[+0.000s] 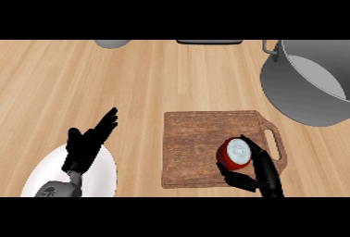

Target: Pick the can from the cutting board and place it in the pot

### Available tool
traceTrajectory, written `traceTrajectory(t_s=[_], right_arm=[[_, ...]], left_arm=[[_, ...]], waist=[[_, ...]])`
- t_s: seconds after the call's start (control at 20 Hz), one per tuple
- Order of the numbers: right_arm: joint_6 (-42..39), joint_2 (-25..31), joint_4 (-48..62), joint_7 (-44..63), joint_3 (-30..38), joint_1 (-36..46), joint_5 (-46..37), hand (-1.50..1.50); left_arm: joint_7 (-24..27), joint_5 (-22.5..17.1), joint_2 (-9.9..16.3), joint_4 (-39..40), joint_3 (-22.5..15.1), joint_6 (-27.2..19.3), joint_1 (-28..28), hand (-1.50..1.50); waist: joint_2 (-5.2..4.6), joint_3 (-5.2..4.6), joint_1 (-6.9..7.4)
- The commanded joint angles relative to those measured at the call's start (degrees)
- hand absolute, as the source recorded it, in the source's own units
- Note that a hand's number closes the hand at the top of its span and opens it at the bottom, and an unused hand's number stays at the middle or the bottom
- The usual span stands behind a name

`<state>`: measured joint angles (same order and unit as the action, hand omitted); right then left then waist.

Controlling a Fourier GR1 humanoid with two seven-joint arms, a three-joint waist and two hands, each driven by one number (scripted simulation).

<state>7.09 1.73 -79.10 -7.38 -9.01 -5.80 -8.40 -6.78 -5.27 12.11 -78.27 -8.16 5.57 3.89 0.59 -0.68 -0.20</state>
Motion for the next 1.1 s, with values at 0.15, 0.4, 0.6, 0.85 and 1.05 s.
traceTrajectory(t_s=[0.15,0.4,0.6,0.85,1.05], right_arm=[[-0.1,-1.7,6.0,-9.4,-2.0,-1.2,6.2,1.5],[-5.2,7.1,4.0,-16.4,5.5,-1.5,9.6,1.5],[-18.6,25.7,10.0,-19.0,19.7,0.8,18.3,1.5],[-28.5,37.7,21.4,-26.3,28.1,3.7,22.0,1.5],[-33.8,45.3,32.2,-33.7,31.6,5.2,20.6,1.5]], left_arm=[[-1.9,-0.6,0.7,-0.3,2.0,1.7,1.1,0.0],[0.7,1.1,-1.8,3.9,2.1,0.4,1.9,0.0],[-0.8,1.3,-1.0,-0.5,1.7,-0.6,0.3,0.0],[-0.8,1.0,-1.4,-0.4,1.3,0.1,0.8,0.0],[-0.8,0.8,-1.0,-0.7,0.9,1.2,0.8,0.0]], waist=[[-0.59,0.71,0.24],[-0.64,0.69,-0.25],[-0.94,1.1,-0.83],[-1.44,1.36,0.63],[-1.5,1.37,1.62]])
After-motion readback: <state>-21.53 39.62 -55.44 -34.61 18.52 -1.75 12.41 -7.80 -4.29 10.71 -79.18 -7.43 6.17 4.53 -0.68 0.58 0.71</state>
